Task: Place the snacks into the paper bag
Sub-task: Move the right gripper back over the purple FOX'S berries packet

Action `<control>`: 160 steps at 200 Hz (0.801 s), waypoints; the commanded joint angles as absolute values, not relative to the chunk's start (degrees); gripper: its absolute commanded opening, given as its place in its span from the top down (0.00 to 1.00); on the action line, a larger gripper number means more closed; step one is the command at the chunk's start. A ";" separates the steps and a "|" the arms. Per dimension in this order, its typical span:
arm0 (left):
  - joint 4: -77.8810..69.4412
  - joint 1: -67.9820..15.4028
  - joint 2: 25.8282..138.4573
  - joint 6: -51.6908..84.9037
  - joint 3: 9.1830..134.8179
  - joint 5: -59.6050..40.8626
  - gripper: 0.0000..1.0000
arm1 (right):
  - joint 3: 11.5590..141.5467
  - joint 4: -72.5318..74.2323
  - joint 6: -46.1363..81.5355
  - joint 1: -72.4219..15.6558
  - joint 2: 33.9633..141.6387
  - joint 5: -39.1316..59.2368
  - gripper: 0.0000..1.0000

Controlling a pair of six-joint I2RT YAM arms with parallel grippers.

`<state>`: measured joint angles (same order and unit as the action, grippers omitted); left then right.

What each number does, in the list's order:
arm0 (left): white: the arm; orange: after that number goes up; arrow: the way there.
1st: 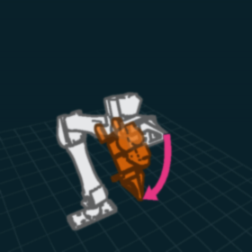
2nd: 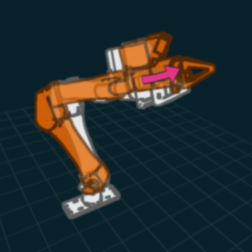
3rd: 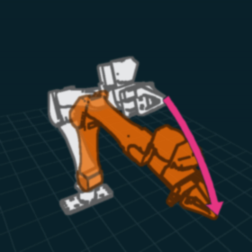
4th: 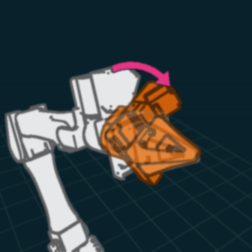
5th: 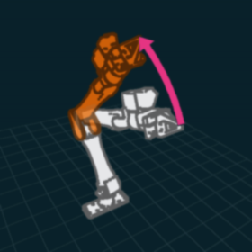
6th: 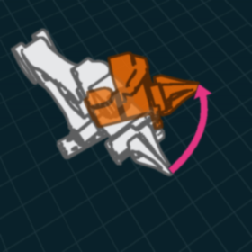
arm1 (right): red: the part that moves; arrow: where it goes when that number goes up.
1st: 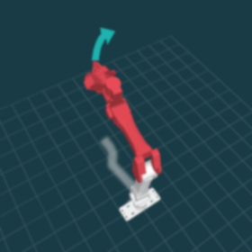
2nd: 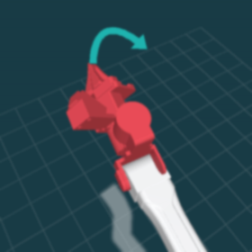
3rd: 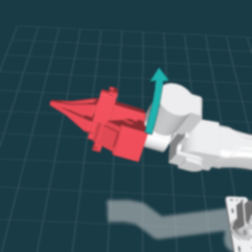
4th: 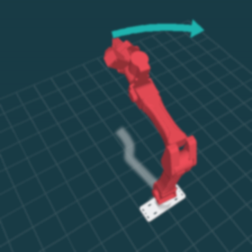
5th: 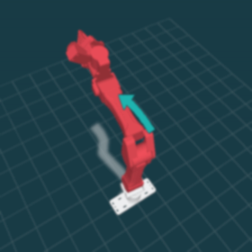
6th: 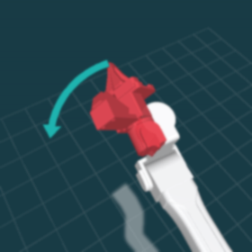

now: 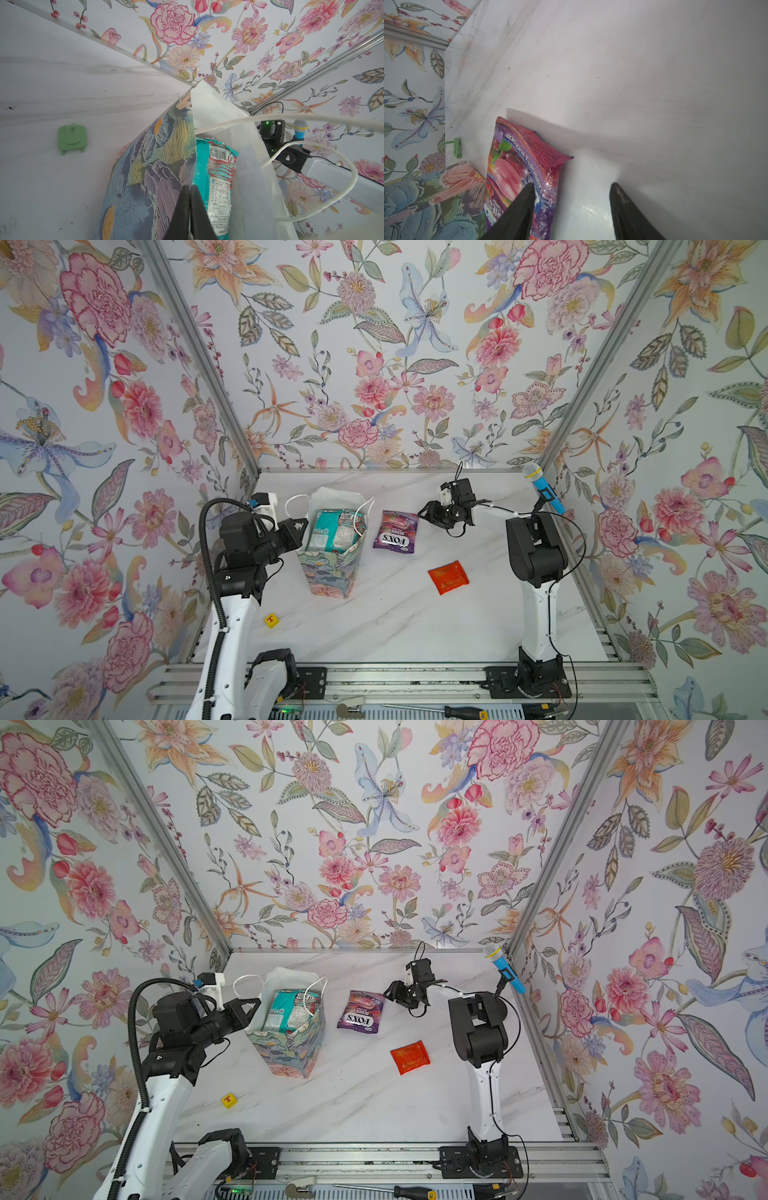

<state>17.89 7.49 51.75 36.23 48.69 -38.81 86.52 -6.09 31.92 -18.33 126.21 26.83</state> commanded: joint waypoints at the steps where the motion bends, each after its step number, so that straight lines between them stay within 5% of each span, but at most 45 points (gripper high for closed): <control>1: 17.30 7.69 50.99 34.95 51.15 -40.43 0.95 | 88.76 -5.27 33.87 -19.41 128.27 26.86 0.41; 46: 17.44 7.73 50.65 34.55 50.64 -40.35 0.95 | 89.86 -4.33 36.42 -20.80 129.90 25.57 0.50; 111: 17.71 7.99 50.52 34.12 50.49 -40.55 0.95 | 80.85 3.20 39.79 -21.03 124.49 22.76 0.95; 160: 17.48 8.08 50.62 34.12 50.19 -40.69 0.94 | 67.99 9.48 42.05 -22.09 115.78 21.86 0.96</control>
